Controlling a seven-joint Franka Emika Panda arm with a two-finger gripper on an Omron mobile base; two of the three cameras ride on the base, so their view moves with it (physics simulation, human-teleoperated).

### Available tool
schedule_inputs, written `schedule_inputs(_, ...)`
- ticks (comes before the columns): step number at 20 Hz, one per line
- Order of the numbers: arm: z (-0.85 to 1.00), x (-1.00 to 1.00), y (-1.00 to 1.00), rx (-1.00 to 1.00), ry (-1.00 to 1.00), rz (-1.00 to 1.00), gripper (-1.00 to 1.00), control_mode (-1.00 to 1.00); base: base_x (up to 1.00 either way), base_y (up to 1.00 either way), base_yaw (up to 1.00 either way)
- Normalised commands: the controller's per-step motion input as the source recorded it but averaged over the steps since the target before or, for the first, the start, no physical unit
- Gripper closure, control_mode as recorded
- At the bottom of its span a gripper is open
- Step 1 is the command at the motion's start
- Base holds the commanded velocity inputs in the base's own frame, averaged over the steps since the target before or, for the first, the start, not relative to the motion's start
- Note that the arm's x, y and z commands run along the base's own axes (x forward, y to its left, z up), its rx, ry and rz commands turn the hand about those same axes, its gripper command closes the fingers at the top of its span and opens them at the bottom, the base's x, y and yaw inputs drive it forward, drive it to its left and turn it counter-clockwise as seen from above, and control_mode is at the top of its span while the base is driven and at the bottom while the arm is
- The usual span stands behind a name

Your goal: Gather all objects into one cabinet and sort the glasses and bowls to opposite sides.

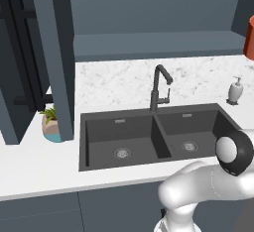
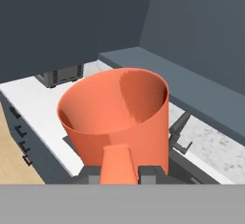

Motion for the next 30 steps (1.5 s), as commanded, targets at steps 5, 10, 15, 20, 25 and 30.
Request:
schedule_inputs(5, 0.0, 0.0, 0.0, 0.0, 0.0, 0.0, 1.0, -1.0, 0.0, 0.0, 0.0)
schedule_inputs(10, 0.0, 0.0, 0.0, 0.0, 0.0, 0.0, 1.0, -1.0, 0.0, 0.0, 0.0)
schedule_inputs(15, 0.0, 0.0, 0.0, 0.0, 0.0, 0.0, 1.0, -1.0, 0.0, 0.0, 0.0)
schedule_inputs(20, -0.08, -0.4, -0.04, 0.02, -0.04, 0.0, 1.0, -1.0, 0.0, 0.0, 0.0)
schedule_inputs(25, -0.33, -1.0, -0.09, 0.1, -0.13, 0.0, 1.0, -1.0, 0.0, 0.0, 0.0)
schedule_inputs(30, 0.11, -0.02, 0.35, 0.03, 0.13, -0.07, 1.0, -1.0, 0.0, 0.0, 0.0)
